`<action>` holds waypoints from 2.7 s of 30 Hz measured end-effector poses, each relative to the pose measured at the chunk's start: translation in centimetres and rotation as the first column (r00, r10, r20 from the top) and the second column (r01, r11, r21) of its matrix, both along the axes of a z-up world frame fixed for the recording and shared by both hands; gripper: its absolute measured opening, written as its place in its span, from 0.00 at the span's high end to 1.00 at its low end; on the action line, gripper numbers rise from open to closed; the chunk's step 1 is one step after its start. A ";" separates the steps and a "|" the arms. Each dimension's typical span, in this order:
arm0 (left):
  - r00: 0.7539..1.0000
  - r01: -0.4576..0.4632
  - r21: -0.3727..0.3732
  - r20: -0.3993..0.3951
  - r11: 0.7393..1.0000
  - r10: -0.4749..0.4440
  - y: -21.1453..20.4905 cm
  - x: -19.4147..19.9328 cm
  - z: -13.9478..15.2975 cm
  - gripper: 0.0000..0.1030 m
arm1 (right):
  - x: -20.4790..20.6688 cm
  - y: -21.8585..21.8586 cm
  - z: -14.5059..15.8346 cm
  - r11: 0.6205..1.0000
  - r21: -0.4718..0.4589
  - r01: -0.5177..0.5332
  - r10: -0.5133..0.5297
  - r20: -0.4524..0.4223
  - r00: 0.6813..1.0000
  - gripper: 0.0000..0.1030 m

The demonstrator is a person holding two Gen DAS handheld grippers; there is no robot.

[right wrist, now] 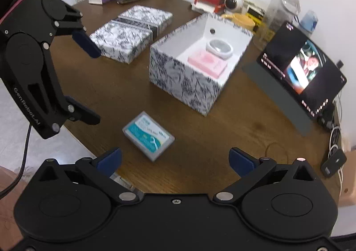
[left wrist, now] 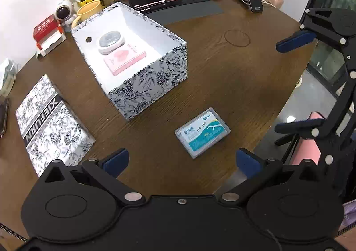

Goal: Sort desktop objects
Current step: 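Move the left gripper toward the teal floss pick case, then close the left gripper on the teal floss pick case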

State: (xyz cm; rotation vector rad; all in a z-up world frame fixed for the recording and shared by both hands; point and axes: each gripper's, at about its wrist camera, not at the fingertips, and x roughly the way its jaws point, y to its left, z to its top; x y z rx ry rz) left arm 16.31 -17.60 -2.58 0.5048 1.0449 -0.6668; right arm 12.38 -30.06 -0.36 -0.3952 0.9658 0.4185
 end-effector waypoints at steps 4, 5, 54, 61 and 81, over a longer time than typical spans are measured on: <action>0.999 0.039 0.016 0.003 0.999 -0.039 -0.9 0.4 -1.0 0.00 | 0.3 0.1 -1.1 1.000 -0.017 0.003 -0.003 -0.035 0.999 0.00; 0.999 0.044 0.020 0.001 0.999 -0.044 -1.1 0.6 -1.3 0.00 | 0.3 0.1 -1.3 1.000 -0.021 0.000 -0.001 -0.043 0.999 0.00; 0.928 0.373 0.123 -0.059 0.920 -0.368 -6.6 2.4 -11.7 0.19 | -0.2 0.7 -7.0 0.999 0.031 -0.011 0.017 -0.212 0.977 0.00; 0.925 0.374 0.077 -0.099 0.924 -0.366 -6.5 2.2 -11.3 0.40 | -0.5 1.1 -6.8 0.999 0.035 -0.014 0.021 -0.216 0.976 0.00; 0.932 0.361 0.019 0.018 0.933 -0.361 -4.3 0.2 -5.9 0.44 | -0.9 1.8 -5.1 0.997 0.067 0.048 -0.033 -0.206 0.978 0.00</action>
